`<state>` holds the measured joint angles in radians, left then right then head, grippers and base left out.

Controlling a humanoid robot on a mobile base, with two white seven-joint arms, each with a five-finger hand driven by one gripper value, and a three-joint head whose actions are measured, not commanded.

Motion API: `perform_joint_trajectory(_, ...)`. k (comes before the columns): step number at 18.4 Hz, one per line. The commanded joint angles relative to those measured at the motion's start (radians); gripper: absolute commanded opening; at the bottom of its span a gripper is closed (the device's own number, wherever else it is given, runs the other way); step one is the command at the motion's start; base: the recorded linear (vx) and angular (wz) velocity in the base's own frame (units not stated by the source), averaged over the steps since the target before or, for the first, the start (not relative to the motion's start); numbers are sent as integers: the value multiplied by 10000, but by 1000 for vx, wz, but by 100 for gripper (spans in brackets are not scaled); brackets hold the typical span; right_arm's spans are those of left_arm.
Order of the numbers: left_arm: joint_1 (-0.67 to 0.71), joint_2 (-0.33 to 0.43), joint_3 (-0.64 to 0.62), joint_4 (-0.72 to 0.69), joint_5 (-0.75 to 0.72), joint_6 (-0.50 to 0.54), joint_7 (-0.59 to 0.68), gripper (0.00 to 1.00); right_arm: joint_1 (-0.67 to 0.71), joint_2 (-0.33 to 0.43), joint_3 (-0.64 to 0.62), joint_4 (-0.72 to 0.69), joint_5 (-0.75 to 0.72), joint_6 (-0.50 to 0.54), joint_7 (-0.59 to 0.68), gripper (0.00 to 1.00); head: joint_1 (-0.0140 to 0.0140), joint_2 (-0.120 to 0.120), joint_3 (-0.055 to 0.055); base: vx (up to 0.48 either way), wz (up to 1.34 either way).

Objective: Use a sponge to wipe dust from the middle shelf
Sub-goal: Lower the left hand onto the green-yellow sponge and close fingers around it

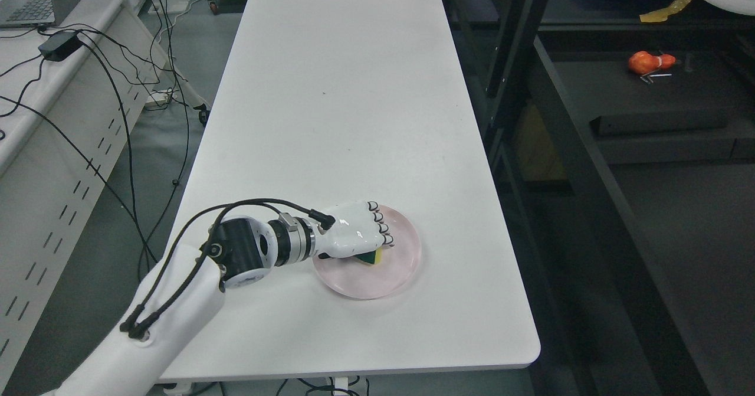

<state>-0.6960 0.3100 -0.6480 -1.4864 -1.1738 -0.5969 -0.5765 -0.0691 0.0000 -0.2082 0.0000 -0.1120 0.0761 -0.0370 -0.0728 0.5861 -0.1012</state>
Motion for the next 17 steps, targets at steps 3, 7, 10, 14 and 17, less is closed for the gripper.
perform_joint_trajectory(3,578,-720,1507,61,140,-152,-48,55,0,-175,-4,-174,0,6,2,100,0,0,0,0,0)
perform_joint_trajectory(7,976,-1135,2657,61,1698,-366,-995,37,0,-175,11,-174,0,6,2,100,0,0,0,0,0)
perform_joint_trajectory(10,1145,-1167,3303,76,2715,-566,-1306,25,0,-175,11,-174,0,6,2,100,0,0,0,0,0)
perform_joint_trajectory(14,1208,-1656,4574,76,4155,-810,-1337,13,0,-175,-4,-174,0,6,2,100,0,0,0,0,0)
perform_joint_trajectory(17,1177,-2422,5664,15,5719,-919,-1353,7,0,-175,-4,-174,0,6,2,100,0,0,0,0,0)
